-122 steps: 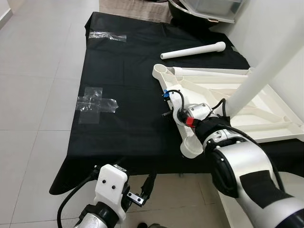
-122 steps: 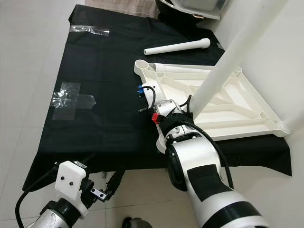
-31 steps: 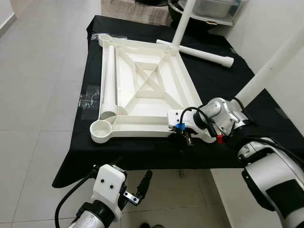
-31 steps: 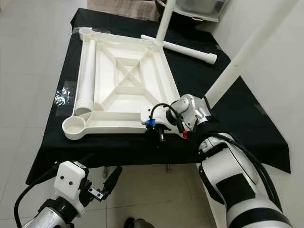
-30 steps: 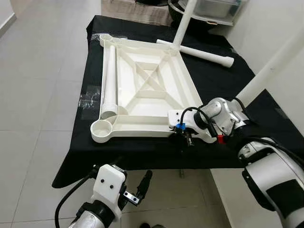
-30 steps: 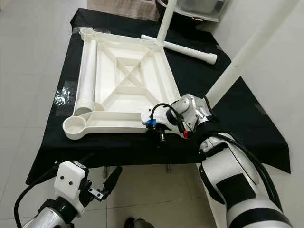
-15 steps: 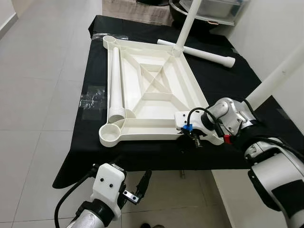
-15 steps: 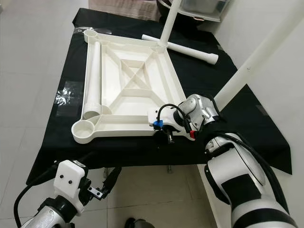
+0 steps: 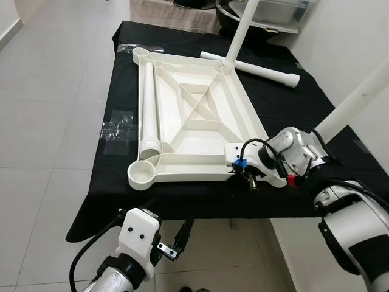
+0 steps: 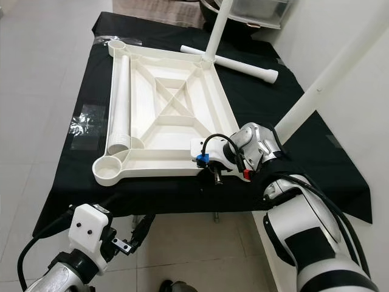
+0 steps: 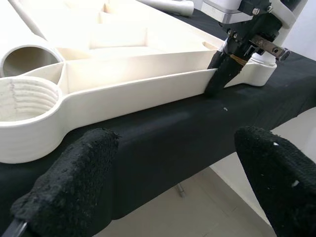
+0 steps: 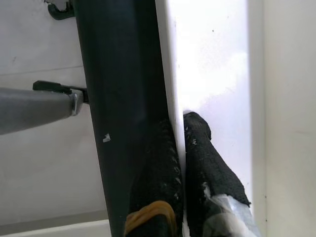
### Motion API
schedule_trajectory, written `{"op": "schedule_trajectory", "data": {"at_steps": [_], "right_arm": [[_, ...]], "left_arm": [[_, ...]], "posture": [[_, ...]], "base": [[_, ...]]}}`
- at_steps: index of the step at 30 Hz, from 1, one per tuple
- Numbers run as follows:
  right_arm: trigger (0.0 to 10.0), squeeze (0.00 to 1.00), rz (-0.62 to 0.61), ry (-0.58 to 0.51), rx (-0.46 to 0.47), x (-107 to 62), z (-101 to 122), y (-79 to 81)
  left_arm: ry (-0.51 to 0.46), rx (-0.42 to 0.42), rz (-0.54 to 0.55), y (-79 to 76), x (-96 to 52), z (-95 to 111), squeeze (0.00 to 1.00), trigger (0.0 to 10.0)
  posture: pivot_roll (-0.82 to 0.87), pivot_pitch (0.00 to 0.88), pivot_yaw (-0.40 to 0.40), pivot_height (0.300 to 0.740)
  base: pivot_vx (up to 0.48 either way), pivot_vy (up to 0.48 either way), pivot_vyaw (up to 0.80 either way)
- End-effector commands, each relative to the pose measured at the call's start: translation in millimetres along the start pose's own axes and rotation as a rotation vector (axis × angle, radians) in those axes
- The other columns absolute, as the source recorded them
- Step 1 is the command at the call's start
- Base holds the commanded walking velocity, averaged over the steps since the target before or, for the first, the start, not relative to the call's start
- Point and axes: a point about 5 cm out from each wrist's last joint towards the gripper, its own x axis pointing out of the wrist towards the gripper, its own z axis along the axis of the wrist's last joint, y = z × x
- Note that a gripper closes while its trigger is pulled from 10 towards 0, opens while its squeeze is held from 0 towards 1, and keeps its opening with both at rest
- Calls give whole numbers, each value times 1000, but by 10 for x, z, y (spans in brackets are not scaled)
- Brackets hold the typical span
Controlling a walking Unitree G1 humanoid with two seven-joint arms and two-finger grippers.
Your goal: Building children table
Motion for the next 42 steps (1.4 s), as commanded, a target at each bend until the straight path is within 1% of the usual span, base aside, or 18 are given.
{"op": "schedule_trajectory", "data": {"at_steps": [1, 2, 8, 9, 15, 16, 17, 18, 20, 23, 24, 25, 26, 29, 33, 34, 37, 42], "right_arm": [[8157, 0, 20, -43, 69, 96, -66, 84], [10000, 0, 21, -62, 81, 92, -28, 76], [10000, 0, 30, -90, 76, 48, 17, 76], [10000, 1000, 24, -90, 76, 19, 10, 70], [10000, 1000, -10, -100, 60, -61, -10, 46], [10000, 545, -24, -96, 57, -119, -32, 24], [10000, 545, -24, -96, 57, -119, -32, 24], [10000, 0, -13, -103, 36, -227, -41, 8], [10000, 0, -13, -103, 36, -227, -41, 8], [10000, 0, 39, -211, 37, -510, 51, -26], [10000, 0, 39, -211, 37, -510, 51, -26], [10000, 0, 25, -326, 50, -645, 176, -78], [10000, 0, 25, -326, 50, -645, 176, -78], [10000, 0, -62, -564, 121, -791, 450, -196], [10000, 0, -149, -660, 168, -759, 578, -265], [10000, 0, -246, -722, 241, -652, 663, -313], [10000, 0, -275, -732, 267, -616, 681, -325], [10000, 0, -552, -744, 510, -328, 681, -385]], "left_arm": [[29, 4, -11, -19, -6, -64, 0, 10000], [29, 5, -10, -13, -4, -64, 0, 10000], [28, 6, -12, 1, 4, -63, 0, 10000], [29, 6, -12, 5, 5, -62, 0, 10000], [31, 7, -13, 10, 5, -68, 0, 10000], [32, 7, -13, 11, 5, -70, 0, 10000], [32, 7, -13, 11, 5, -70, 0, 10000], [33, 8, -13, 13, 6, -71, 0, 10000], [33, 8, -13, 13, 6, -71, 0, 10000], [33, 7, -12, 18, 9, -74, 0, 10000], [33, 7, -12, 18, 9, -74, 0, 10000], [33, 6, -11, 19, 8, -75, 0, 10000], [33, 6, -11, 19, 8, -75, 0, 10000], [32, 6, -8, 16, -1, -80, 0, 10000], [31, 1, 1, 18, -7, -85, 0, 10000], [37, -6, 13, 23, -15, -99, 0, 10000], [39, -9, 17, 24, -17, -102, 0, 10000], [43, -28, 39, 55, -7, -116, 0, 10000]], "posture": [[62, 131, -201, 740], [61, 139, -183, 740], [55, 143, -180, 740], [53, 143, -176, 740], [56, 141, -176, 740], [54, 140, -174, 740], [54, 140, -174, 740], [59, 137, -176, 740], [59, 137, -176, 740], [54, 137, -173, 740], [54, 137, -173, 740], [54, 137, -173, 740], [54, 137, -173, 740], [68, 118, -173, 740], [77, 105, -177, 740], [77, 96, -174, 740], [77, 96, -174, 740], [67, 107, -169, 740]], "base": [[0, 0, 0], [0, 0, 0], [0, 0, 0], [0, 0, 0], [0, 0, 0], [0, 0, 0], [0, 0, 0], [0, 0, 0], [0, 0, 0], [0, 0, 0], [0, 0, 0], [0, 0, 0], [0, 0, 0], [0, 0, 0], [0, 0, 0], [0, 0, 0], [0, 0, 0], [0, 0, 0]]}}
